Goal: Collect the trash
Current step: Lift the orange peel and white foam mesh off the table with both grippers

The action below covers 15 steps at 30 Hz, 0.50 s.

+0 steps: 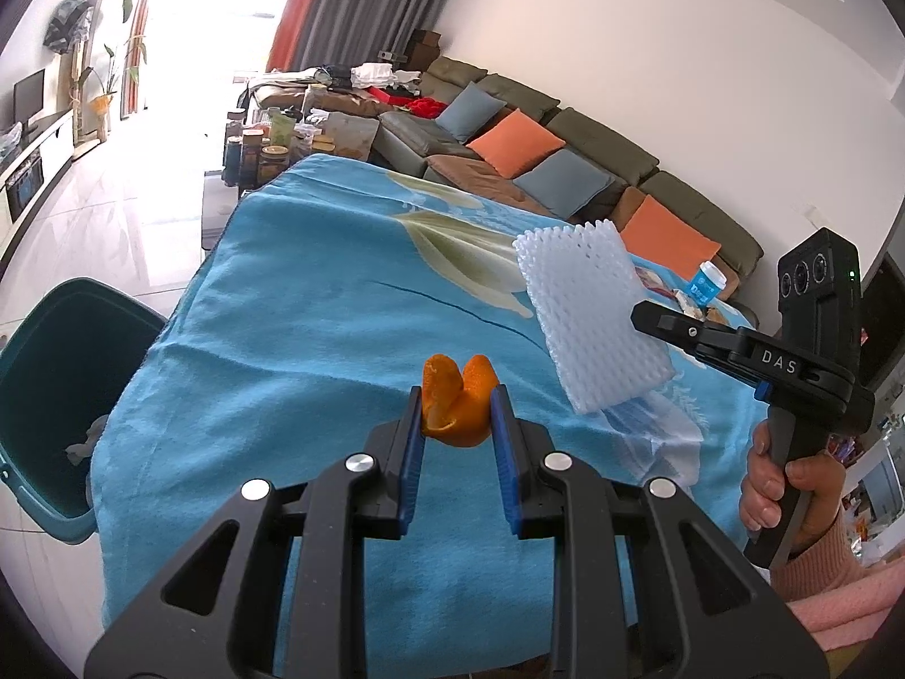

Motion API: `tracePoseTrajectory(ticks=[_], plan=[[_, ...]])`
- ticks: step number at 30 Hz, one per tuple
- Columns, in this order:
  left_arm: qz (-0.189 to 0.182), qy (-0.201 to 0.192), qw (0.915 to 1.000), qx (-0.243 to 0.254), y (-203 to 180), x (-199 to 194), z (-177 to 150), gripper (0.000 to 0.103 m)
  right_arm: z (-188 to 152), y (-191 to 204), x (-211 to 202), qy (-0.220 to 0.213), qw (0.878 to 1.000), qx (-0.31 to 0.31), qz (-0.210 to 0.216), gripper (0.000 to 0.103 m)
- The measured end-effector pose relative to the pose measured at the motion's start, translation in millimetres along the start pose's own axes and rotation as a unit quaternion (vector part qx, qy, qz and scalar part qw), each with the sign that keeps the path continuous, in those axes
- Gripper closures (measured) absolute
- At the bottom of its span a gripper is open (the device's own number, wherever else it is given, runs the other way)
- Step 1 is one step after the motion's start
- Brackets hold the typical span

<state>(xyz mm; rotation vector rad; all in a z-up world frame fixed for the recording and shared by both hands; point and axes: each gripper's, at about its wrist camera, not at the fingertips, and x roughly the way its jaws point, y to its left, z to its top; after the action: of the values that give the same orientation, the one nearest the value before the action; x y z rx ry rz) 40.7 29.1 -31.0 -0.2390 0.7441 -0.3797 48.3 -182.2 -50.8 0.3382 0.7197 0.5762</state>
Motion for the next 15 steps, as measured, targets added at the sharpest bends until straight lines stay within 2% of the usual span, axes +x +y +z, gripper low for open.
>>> tracePoseTrajectory(ticks=[15], plan=[[0.009,-0.005,0.9999,-0.006,4.4,-6.7,-1.1,0.080,0.8,9.0,8.9,0.005,1.000,-0.006,0.012,0.095]])
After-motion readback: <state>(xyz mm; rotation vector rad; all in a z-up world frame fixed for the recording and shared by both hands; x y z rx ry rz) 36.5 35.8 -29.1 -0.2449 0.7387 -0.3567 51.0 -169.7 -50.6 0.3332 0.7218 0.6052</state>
